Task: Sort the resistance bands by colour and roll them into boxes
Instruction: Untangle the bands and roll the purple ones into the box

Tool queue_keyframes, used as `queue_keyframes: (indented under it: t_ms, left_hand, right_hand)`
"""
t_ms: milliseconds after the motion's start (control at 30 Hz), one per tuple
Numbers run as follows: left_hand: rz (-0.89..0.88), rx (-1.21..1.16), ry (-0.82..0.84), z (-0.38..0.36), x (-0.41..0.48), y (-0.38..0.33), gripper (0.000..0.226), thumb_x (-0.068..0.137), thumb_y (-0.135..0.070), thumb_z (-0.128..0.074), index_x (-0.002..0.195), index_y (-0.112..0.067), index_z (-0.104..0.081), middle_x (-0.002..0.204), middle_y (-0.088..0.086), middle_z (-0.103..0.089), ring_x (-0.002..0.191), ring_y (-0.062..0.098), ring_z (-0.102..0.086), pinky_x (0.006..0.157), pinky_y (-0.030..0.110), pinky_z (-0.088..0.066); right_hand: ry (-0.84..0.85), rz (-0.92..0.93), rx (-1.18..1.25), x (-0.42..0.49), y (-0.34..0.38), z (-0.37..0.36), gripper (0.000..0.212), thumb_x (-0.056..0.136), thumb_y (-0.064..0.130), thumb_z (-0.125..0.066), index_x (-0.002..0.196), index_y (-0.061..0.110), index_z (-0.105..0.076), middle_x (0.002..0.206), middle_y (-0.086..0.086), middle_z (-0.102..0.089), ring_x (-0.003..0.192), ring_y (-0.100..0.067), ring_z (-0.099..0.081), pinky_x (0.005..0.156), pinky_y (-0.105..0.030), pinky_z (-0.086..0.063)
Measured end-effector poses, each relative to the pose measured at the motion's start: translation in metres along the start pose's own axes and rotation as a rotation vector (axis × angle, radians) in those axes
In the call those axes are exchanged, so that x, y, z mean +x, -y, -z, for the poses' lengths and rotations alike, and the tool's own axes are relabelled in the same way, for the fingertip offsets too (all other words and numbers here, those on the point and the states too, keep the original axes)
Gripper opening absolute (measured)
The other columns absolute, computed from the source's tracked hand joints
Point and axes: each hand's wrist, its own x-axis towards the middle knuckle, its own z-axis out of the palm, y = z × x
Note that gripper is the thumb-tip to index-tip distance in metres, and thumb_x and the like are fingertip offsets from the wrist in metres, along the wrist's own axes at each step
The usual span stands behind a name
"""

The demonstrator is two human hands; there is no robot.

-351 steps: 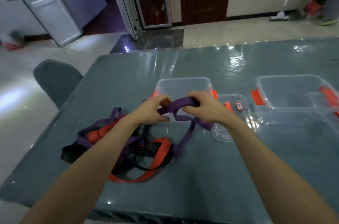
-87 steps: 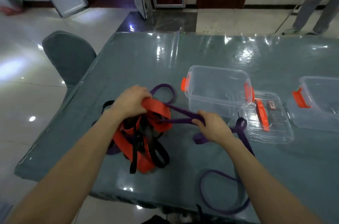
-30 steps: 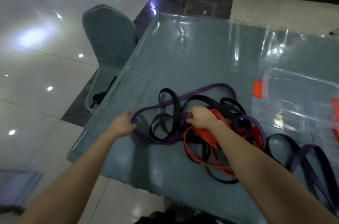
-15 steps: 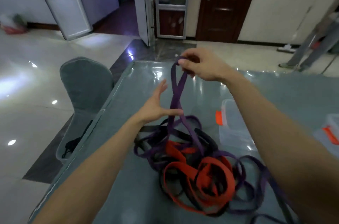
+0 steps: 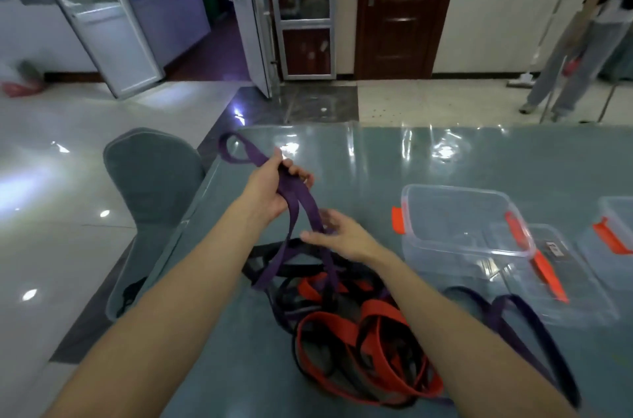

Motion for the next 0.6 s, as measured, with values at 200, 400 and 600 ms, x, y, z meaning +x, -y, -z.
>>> queue_keyframes:
  t_ms: [200, 400, 600]
  left_hand:
    - [-0.066, -0.281, -0.101, 0.05, -0.023, -0.051, 0.054, 0.117, -0.04, -0.045, 0.071, -0.012, -0.045, 0.055, 0.008, -0.046, 0.043, 0.023, -0.056, 0.075, 0.046, -0.054]
    - [-0.163, -0.469, -0.213, 0.132, -0.041, -0.083, 0.057, 0.119, -0.041, -0.037, 0.07, -0.013, -0.046, 0.064, 0.004, -0.045, 0.07, 0.026, -0.067, 0.104, 0.059, -0.054]
    - [-0.152, -0.598, -0.194, 0.144, -0.05, -0.072, 0.058, 0.119, -0.039, -0.035, 0.069, -0.012, -0.047, 0.059, 0.006, -0.047, 0.07, 0.027, -0.067, 0.098, 0.062, -0.055]
  right_hand:
    - [0.144, -0.051, 0.137, 0.024, -0.024, -0.098, 0.084, 0.072, 0.019, -0.101, 0.144, 0.017, -0.059, 0.134, -0.003, -0.072, 0.125, -0.018, -0.068, 0.109, -0.037, -0.055]
    - [0.309, -0.052, -0.058, 0.041, -0.036, -0.125, 0.017, 0.096, 0.008, -0.079, 0.104, -0.004, -0.071, 0.094, -0.02, -0.075, 0.08, -0.022, -0.075, 0.085, -0.034, -0.058]
    - [0.284, 0.005, -0.211, 0.053, -0.009, -0.141, 0.09, 0.058, 0.052, -0.103, 0.133, 0.021, -0.065, 0.122, 0.011, -0.067, 0.113, -0.01, -0.065, 0.102, -0.034, -0.055]
